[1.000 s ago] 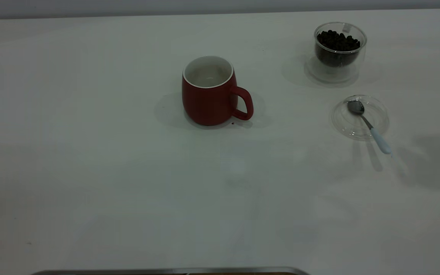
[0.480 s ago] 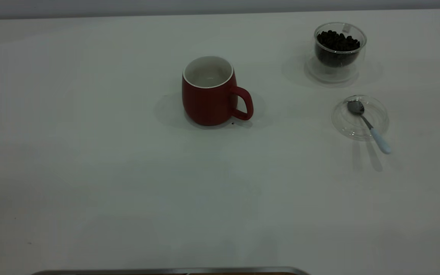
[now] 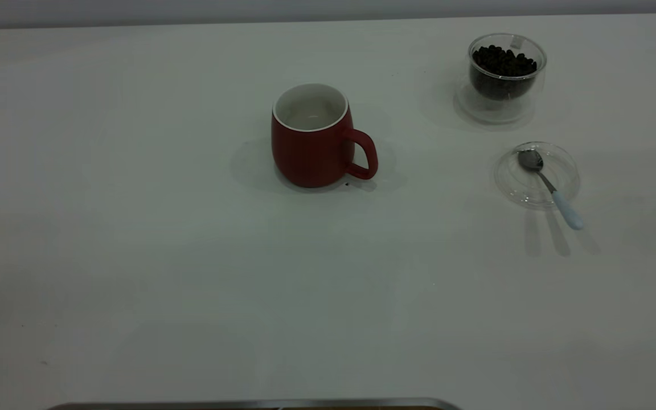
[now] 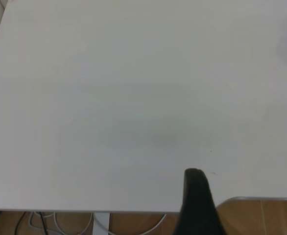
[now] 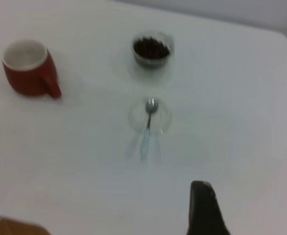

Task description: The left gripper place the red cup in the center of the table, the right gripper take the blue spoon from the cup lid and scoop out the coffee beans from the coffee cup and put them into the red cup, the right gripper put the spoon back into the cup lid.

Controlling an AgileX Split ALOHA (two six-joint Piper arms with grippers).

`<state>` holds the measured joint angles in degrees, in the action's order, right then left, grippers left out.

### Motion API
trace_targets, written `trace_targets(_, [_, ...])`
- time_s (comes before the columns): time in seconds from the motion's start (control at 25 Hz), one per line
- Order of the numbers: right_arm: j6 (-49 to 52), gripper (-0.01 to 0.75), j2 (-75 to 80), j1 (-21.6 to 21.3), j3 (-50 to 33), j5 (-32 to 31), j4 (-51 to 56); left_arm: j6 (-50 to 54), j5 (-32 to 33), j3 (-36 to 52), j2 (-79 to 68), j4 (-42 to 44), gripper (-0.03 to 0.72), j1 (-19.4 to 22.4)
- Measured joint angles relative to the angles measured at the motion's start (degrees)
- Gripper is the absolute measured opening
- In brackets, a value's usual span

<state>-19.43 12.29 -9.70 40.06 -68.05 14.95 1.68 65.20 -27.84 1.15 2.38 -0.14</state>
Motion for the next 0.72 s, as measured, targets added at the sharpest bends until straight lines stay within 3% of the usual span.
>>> trace_targets(0.36, [9.2, 0.492, -10.7, 9.6, -8.1, -1.1, -9.7, 0.0, 0.0, 0.0, 0.0, 0.0, 0.587, 0.0])
trace_targets(0.72, [11.9, 0.492, -13.2, 10.3, -12.8, 2.9, -12.7, 0.0, 0.0, 0.0, 0.0, 0.0, 0.587, 0.0])
